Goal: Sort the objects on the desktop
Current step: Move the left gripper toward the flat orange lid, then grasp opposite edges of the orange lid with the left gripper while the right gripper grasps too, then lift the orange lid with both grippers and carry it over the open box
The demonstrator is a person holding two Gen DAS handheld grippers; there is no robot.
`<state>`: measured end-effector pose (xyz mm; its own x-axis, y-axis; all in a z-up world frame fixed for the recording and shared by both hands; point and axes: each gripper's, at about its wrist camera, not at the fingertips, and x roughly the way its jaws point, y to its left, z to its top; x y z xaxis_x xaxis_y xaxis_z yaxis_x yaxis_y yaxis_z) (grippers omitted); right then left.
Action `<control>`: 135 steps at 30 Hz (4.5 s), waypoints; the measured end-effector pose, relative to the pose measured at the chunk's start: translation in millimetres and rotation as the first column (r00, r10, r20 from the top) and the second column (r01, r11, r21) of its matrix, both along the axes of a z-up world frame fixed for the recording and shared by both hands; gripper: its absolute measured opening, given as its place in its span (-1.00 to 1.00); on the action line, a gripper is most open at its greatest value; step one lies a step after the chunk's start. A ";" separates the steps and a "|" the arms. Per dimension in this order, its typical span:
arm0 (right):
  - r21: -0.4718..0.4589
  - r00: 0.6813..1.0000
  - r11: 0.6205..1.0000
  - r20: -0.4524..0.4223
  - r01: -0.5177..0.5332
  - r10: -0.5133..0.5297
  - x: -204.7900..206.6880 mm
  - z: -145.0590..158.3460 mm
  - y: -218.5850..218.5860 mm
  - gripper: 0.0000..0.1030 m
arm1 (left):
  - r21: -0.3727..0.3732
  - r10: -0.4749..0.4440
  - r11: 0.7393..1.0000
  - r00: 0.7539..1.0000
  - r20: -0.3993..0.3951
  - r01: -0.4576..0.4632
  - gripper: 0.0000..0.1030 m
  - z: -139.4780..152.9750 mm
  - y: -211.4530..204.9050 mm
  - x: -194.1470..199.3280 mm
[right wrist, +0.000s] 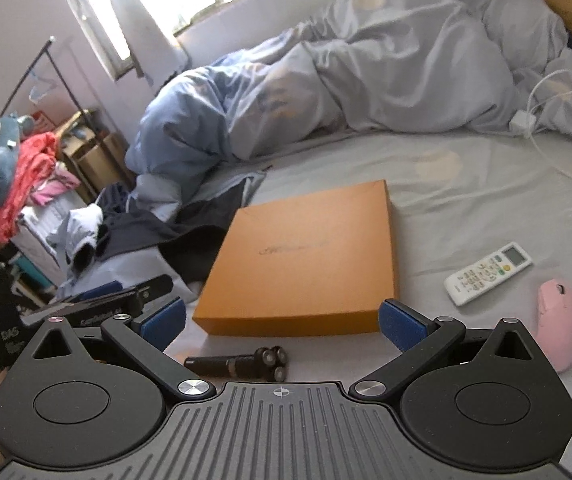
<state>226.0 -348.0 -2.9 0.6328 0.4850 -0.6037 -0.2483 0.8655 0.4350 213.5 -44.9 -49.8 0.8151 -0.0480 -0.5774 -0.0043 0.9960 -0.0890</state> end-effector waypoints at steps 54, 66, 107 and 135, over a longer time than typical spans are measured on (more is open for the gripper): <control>0.021 0.931 0.999 -0.361 -0.043 0.047 187.0 -177.7 10.0 0.60 | -0.126 0.060 0.985 0.920 -0.387 -0.118 1.00 -111.9 43.7 171.9; -0.014 0.945 0.998 -0.323 -0.056 0.049 177.9 -177.5 11.5 0.50 | -0.131 0.086 0.981 0.929 -0.359 -0.142 1.00 -113.8 39.4 167.8; -0.051 0.992 0.998 -0.123 -0.034 0.027 111.9 -61.0 22.1 0.50 | -0.169 0.104 0.972 0.948 -0.300 -0.161 0.88 -40.0 51.7 99.2; -0.042 0.996 0.998 0.064 -0.054 0.057 -14.0 55.3 49.2 0.50 | -0.199 0.102 0.971 0.984 -0.148 -0.131 0.87 59.0 79.6 -11.3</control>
<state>212.0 -298.8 52.4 0.6442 0.4968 -0.5816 -0.3232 0.8659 0.3818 202.2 34.7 9.2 0.7371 -0.0875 -0.6701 -0.1456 0.9477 -0.2839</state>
